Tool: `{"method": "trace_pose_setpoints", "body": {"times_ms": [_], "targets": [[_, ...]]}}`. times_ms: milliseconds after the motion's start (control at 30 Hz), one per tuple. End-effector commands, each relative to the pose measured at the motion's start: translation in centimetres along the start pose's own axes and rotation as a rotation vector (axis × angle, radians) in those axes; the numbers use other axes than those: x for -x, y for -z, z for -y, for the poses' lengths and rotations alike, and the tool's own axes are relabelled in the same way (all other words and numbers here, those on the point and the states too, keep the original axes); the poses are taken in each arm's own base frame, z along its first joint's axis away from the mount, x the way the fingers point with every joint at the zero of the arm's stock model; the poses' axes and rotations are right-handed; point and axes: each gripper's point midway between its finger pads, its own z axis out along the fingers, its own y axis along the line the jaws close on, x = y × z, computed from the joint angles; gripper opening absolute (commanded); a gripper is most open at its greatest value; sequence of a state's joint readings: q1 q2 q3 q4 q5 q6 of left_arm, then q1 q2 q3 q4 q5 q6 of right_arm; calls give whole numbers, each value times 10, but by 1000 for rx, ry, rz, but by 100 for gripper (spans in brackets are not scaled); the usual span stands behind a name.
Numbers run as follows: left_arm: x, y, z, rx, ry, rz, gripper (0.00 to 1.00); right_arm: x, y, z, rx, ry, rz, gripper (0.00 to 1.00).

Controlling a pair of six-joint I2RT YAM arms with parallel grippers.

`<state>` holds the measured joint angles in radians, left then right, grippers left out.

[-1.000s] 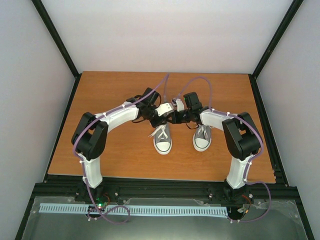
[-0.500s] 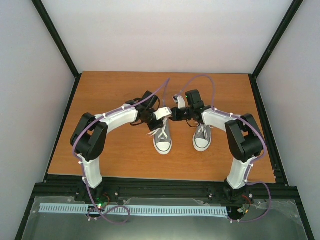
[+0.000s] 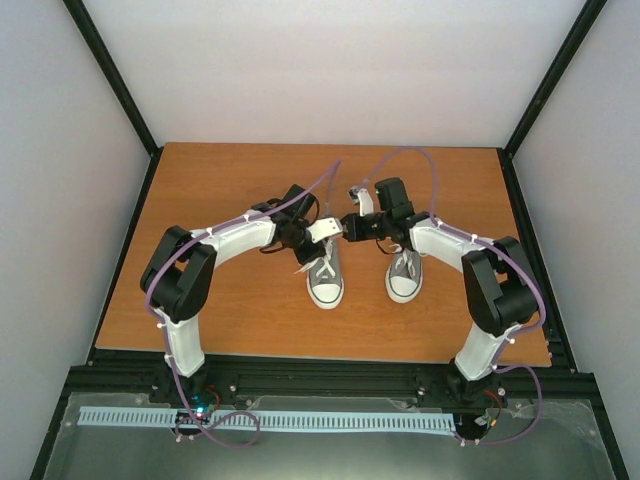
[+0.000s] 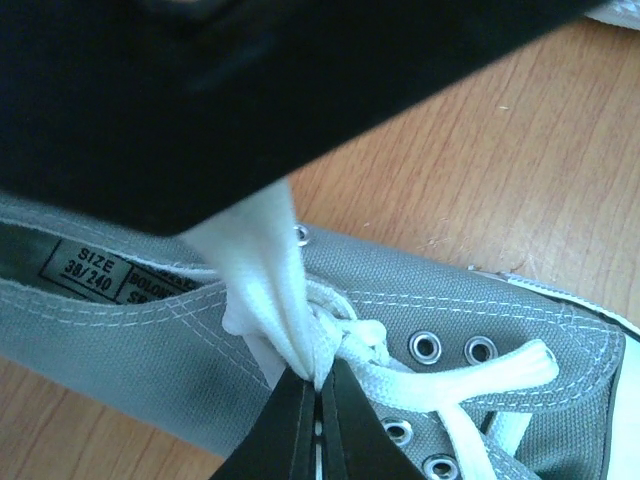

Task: Tie the shoes
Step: Tie the shoelace on the shoe.

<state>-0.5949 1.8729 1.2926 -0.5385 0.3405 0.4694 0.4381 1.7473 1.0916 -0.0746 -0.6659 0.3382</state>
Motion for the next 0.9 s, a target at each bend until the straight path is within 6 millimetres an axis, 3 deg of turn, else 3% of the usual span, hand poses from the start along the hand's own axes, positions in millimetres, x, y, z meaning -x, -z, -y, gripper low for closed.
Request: {"method": "trace_pose_setpoints", "body": {"times_ms": [0, 167, 400, 667, 867], "targets": [[-7, 2, 4, -5, -17, -21, 1, 2, 9, -4, -11, 25, 20, 3], [-7, 2, 6, -20, -26, -15, 1, -3, 8, -3, -13, 18, 9, 3], [-17, -7, 6, -21, -24, -47, 1, 0, 22, -1, -36, 21, 28, 3], [-15, -7, 8, -38, -30, -42, 1, -11, 19, 4, -29, -5, 11, 3], [-24, -11, 8, -39, -38, -69, 1, 0, 29, 1, -42, 15, 40, 3]]}}
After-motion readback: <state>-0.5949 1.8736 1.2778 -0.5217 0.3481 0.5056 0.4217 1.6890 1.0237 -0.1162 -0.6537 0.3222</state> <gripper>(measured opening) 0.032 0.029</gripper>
